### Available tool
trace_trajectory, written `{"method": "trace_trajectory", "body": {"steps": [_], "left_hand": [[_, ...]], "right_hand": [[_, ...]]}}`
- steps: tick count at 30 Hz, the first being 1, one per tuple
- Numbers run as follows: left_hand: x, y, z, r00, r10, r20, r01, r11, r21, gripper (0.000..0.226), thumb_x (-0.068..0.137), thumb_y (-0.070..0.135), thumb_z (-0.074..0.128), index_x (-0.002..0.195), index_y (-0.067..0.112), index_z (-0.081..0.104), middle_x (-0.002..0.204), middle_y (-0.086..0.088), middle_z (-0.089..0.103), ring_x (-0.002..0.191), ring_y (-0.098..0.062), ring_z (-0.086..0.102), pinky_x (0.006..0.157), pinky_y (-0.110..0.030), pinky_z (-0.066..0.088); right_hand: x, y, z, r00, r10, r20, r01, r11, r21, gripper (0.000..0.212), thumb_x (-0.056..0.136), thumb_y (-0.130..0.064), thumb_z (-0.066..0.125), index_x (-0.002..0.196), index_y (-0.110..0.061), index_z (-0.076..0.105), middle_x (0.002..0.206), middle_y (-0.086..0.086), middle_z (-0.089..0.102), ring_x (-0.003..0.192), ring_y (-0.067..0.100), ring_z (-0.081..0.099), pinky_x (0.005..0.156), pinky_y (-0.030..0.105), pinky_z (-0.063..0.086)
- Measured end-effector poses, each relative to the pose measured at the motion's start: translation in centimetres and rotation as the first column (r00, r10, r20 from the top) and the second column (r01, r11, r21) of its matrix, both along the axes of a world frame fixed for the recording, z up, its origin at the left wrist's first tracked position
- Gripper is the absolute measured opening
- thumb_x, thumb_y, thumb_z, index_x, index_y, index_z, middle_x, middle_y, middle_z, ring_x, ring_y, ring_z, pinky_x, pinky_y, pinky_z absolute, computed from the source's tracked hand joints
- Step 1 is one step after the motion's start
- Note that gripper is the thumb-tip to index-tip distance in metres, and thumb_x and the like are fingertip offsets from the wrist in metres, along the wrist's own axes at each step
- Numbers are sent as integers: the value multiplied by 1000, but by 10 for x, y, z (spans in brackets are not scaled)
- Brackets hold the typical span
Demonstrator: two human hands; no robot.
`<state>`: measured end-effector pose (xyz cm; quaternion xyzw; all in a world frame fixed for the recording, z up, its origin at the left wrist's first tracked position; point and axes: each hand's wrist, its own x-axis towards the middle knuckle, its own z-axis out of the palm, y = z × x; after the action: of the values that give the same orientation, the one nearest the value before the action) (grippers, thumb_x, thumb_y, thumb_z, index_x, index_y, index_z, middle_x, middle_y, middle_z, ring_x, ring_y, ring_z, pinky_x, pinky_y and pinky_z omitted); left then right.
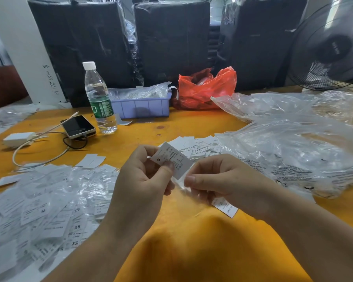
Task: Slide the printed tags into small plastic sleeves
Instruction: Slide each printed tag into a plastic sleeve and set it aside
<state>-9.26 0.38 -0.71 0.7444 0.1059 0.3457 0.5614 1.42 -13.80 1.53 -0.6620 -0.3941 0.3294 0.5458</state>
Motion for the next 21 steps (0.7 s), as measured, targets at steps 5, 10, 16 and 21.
{"method": "trace_trajectory", "body": {"steps": [5, 10, 16, 21], "left_hand": [[0, -1, 1, 1000, -7, -26, 8, 999, 34, 26, 87, 11, 67, 89, 36, 60, 77, 4, 71, 62, -12, 62, 54, -25, 55], [-1, -3, 2, 999, -10, -43, 14, 997, 79, 27, 85, 16, 70, 90, 40, 59, 81, 6, 71, 67, -12, 63, 58, -29, 55], [0, -5, 3, 997, -62, -42, 62, 998, -7, 11, 83, 13, 72, 85, 22, 69, 74, -2, 70, 62, -12, 61, 56, -27, 52], [2, -2, 1, 988, -147, -44, 138, 977, -160, 11, 81, 16, 71, 83, 6, 68, 69, -4, 68, 59, -8, 60, 54, -19, 50]], "right_hand": [[1, -1, 2, 1000, -17, 14, 17, 1000, -2, 19, 90, -8, 63, 92, 12, 64, 69, 8, 60, 63, 19, 51, 57, 24, 42], [1, -1, 1, 999, -13, 33, 13, 1000, 0, 13, 90, -9, 63, 87, 3, 67, 68, 6, 61, 63, 17, 53, 58, 24, 44], [-1, 3, -5, 1000, 5, 25, -5, 1000, 4, 10, 91, -8, 63, 82, -6, 67, 64, 1, 61, 58, 11, 53, 55, 22, 43], [-2, 5, -8, 1000, -5, 21, 4, 999, 34, 12, 90, -11, 64, 80, -4, 68, 63, 2, 60, 56, 12, 53, 55, 21, 43]]}}
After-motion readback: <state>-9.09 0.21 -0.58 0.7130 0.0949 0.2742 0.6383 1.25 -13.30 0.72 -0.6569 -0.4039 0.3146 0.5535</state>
